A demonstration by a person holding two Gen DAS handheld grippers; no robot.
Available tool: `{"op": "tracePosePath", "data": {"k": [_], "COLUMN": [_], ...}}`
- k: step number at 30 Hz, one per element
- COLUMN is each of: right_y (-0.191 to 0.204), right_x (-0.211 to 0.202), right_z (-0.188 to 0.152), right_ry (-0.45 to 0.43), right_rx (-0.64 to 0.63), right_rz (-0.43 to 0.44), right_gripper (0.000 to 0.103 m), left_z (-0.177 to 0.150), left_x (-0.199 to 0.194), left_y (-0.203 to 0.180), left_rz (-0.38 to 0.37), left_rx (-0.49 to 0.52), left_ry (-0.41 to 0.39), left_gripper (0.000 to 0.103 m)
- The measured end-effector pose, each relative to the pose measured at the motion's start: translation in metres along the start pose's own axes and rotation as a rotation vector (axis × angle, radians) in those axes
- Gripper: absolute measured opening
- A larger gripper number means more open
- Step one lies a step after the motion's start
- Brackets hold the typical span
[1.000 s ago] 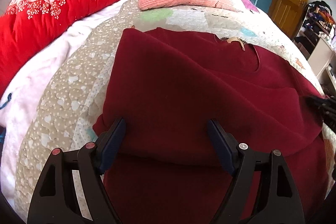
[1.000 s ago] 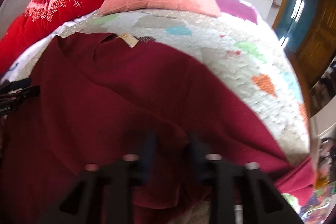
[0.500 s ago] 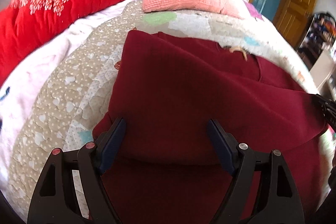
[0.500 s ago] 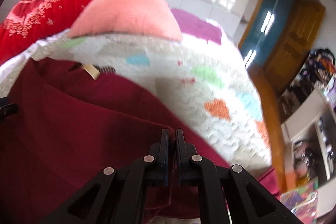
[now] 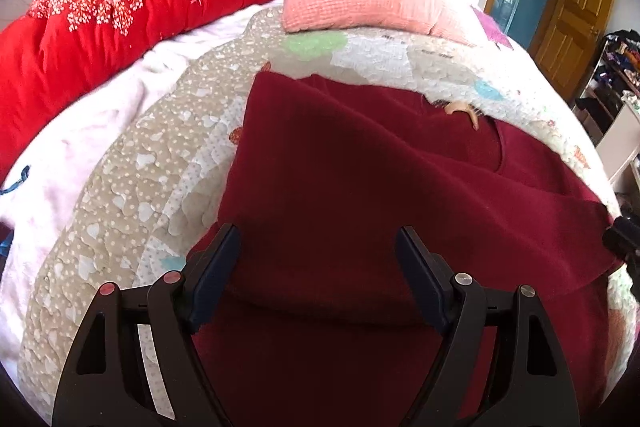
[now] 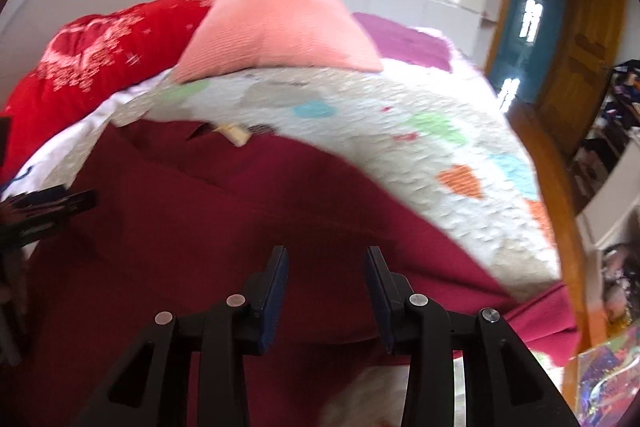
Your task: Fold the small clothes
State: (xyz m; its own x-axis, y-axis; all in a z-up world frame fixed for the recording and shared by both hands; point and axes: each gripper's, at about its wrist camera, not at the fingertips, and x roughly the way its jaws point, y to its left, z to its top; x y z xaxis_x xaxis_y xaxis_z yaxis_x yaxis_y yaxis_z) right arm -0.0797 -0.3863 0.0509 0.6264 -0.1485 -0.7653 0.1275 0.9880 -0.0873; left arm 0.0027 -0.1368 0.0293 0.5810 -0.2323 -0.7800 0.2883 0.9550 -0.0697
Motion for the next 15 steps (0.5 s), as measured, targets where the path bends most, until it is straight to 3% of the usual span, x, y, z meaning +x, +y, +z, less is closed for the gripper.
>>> {"op": "tracePosePath", "data": {"k": [7,15], "right_y": [-0.017,-0.022], "right_x": [0.038,0.002], "right_z": [-0.023,-0.023], "right_ry": [0.079,0.036], "right_rx": [0.115,0.090], "right_rz": [-0.008,-0.043], "right_gripper": [0.037,0.037], "left_z": [-0.002,-0.003], "left_x": [0.004,-0.024], "left_y": [-0.003,-0.019], "left_rz": [0.028,-0.012], "left_rx": [0.020,0.019], "left_ry": [0.014,-0.035], "left_gripper": [0.080,0.080]}}
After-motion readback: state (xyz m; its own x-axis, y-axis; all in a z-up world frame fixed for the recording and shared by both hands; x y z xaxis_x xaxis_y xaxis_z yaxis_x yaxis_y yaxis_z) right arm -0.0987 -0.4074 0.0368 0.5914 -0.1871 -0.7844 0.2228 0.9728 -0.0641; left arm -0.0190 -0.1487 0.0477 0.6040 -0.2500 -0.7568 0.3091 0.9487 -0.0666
